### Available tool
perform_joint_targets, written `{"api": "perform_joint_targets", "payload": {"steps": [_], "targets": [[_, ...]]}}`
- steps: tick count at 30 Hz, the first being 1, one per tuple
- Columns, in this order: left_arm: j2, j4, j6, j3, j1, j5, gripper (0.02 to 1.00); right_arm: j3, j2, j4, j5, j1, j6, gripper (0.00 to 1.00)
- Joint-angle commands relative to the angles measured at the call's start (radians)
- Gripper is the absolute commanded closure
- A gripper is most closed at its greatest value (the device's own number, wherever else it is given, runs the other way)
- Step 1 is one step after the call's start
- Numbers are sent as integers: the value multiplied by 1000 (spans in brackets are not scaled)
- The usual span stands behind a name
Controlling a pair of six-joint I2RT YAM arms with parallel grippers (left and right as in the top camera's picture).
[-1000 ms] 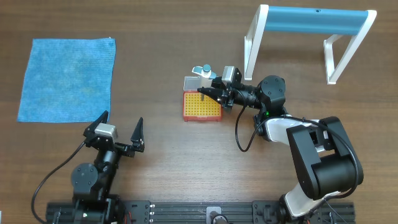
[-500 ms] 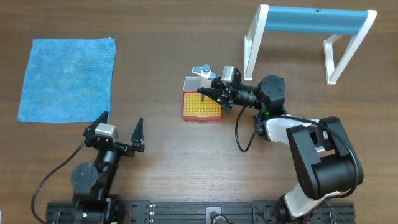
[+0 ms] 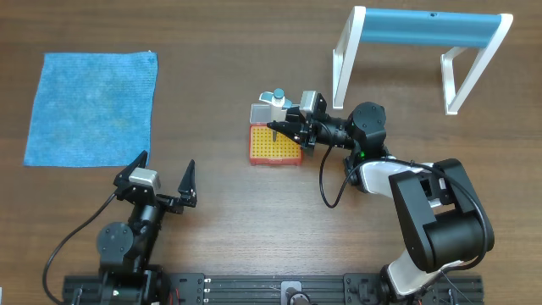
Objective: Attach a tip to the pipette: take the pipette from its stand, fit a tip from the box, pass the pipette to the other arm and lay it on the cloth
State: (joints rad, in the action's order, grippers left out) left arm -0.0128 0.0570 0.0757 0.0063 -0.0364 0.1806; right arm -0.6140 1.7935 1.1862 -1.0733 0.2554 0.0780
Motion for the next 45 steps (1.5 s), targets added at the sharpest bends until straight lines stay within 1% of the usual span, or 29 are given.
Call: {"api": "perform_joint_targets", "payload": {"steps": [1, 5, 20, 22, 23, 27, 37, 42, 45], "targets": [[6, 8, -5, -1, -3, 0, 20, 2, -3, 4, -8, 4, 15, 921], [6, 8, -6, -1, -3, 0, 20, 2, -3, 4, 13, 10, 14, 923], [6, 8, -5, -1, -3, 0, 23, 2, -3, -13, 41, 14, 2, 921], [6, 8, -5, -1, -3, 0, 20, 2, -3, -18, 41, 14, -1, 936], [6, 8, -5, -1, -3, 0, 20, 2, -3, -18, 41, 14, -4, 923], [6, 8, -6, -1, -3, 0, 20, 2, -3, -20, 44, 14, -5, 923], [6, 8, -5, -1, -3, 0, 20, 2, -3, -86, 44, 19, -58, 921], [6, 8, -6, -1, -3, 0, 20, 2, -3, -77, 44, 19, -57, 928], [6, 8, -5, -1, -3, 0, 20, 2, -9, -34, 32, 16, -51, 923]]}}
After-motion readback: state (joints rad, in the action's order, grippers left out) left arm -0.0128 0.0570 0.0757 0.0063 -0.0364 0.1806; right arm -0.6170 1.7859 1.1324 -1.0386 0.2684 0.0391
